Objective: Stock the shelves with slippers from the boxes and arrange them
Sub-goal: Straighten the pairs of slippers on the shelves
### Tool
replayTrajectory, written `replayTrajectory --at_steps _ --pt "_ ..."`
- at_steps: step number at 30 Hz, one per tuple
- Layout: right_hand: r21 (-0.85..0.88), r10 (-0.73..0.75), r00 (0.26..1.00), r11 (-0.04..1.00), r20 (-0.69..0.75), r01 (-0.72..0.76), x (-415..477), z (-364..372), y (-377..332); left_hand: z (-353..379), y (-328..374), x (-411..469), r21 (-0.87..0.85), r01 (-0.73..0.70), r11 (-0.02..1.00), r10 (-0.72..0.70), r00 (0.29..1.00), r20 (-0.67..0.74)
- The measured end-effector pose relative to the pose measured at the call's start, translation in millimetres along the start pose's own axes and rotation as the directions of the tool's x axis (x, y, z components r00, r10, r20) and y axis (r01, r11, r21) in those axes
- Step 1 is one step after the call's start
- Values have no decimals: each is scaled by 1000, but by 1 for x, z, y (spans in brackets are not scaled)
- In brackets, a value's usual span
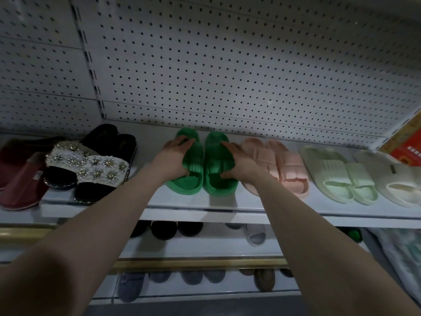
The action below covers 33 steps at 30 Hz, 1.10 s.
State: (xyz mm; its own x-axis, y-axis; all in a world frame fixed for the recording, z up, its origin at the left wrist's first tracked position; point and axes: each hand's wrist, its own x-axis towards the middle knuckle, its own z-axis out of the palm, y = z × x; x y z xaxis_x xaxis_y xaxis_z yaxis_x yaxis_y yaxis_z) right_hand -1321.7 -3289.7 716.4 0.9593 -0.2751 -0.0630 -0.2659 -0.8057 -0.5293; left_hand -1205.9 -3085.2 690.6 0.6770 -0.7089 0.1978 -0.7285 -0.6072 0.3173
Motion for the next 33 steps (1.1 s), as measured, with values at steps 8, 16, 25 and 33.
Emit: replayTrajectory --at_steps 8,16,25,33 --pt "-3 -33 999 999 12 33 -1 3 -2 3 0 -5 -43 12 999 -12 1000 4" --pt "22 -31 999 999 13 31 -5 8 -7 -1 -2 -10 -14 32 999 -32 999 17" --pt "14 -21 1000 1000 2 21 -4 12 -9 -1 -2 -6 -25 25 999 -26 1000 -14" --pt "-19 -12 1000 1000 12 12 -2 10 -13 -1 -2 -5 -38 16 999 -17 1000 -24"
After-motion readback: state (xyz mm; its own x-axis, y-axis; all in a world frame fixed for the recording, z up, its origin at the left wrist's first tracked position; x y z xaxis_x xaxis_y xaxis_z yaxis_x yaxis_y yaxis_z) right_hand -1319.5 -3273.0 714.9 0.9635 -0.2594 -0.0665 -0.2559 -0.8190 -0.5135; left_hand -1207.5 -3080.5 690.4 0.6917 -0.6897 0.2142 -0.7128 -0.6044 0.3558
